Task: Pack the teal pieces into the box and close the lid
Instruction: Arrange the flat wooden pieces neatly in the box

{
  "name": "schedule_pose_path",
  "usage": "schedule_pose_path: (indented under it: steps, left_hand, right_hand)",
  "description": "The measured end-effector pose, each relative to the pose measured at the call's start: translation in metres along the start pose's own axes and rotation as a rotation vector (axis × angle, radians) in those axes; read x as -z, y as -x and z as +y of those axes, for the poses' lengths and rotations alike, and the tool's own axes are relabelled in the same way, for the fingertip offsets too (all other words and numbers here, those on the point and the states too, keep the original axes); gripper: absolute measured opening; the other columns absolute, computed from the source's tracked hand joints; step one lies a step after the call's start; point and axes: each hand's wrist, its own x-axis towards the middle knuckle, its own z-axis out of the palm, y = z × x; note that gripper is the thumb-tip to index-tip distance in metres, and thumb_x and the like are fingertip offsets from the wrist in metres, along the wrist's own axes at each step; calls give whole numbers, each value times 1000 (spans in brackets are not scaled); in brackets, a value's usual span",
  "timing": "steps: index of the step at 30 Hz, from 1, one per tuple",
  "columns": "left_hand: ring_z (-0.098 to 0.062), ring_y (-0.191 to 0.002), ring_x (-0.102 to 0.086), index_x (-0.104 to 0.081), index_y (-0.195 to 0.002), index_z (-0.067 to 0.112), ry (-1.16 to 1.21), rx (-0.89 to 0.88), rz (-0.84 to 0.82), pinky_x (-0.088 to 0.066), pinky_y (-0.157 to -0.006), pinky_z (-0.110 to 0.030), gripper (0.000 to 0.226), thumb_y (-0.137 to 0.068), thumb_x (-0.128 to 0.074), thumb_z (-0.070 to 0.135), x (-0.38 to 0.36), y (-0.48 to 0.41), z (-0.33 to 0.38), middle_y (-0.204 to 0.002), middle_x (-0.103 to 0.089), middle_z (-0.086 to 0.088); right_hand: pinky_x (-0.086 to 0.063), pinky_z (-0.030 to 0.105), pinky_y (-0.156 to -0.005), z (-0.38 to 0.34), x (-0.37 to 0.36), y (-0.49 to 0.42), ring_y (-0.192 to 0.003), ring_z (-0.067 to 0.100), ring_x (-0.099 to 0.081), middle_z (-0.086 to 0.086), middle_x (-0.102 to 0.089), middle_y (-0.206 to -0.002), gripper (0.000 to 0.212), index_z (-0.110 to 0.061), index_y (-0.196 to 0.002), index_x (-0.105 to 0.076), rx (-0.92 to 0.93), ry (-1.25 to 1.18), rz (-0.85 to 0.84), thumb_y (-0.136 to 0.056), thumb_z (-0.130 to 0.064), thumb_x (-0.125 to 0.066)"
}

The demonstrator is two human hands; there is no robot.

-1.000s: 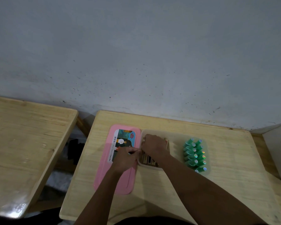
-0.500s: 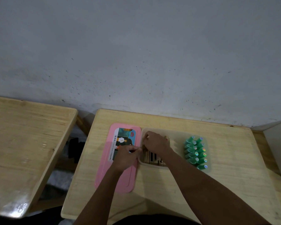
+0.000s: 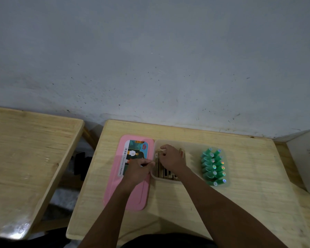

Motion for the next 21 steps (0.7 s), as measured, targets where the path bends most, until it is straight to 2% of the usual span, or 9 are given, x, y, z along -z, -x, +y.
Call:
schedule_pose_path:
  steps: [2, 4, 7, 13, 18, 21]
  left_hand:
    - [-20, -94, -63, -68, -108, 12, 4, 9, 0, -55, -85, -38, 23, -89, -61, 23, 0, 0, 0, -96, -67, -3]
    - [-21, -94, -64, -68, -108, 12, 10, 14, 1, -55, -86, -38, 23, -89, -61, 23, -1, 0, -1, -96, -68, -3]
    - [-19, -92, -64, -69, -106, 13, 26, 16, -1, -55, -85, -37, 20, -89, -61, 22, -1, 0, 0, -90, -67, 2]
    - [-19, -95, -64, -68, -107, 15, 12, 31, 2, -55, -88, -38, 21, -89, -61, 23, -1, 0, -1, -94, -67, 2]
    - [-16, -91, -63, -67, -109, 13, 5, 11, 3, -54, -78, -29, 23, -89, -61, 22, 0, 0, 1, -91, -65, 4]
    - [-19, -93, -64, -67, -110, 14, -11, 6, 3, -56, -83, -34, 23, -89, -61, 23, -1, 1, 0, -94, -65, 1]
  right_hand:
    - [-53, 31, -79, 1, -3, 0, -98, 20, -63, 6, -62, -125, 40, -18, -135, -50, 28, 52, -40, -95, -19, -48]
    - [-54, 37, -87, 0, -5, -1, -104, 21, -62, 7, -62, -127, 41, -18, -138, -48, 61, 112, -57, -98, -21, -45]
    - [-50, 37, -96, -5, -7, -3, -118, 23, -55, 8, -56, -135, 42, -15, -139, -47, 98, 159, -83, -98, -20, -46]
    - [-53, 33, -84, -3, -6, -7, -107, 19, -59, 2, -60, -125, 31, -18, -124, -56, 142, 222, -40, -94, -14, -50]
    - [-51, 38, -92, 4, -5, -7, -116, 22, -56, 3, -53, -135, 43, -18, -137, -47, 211, 288, -70, -94, -13, -51]
    - [-54, 40, -87, 5, -2, -11, -108, 23, -57, 4, -43, -138, 42, -17, -137, -45, 251, 400, -121, -95, -18, -48]
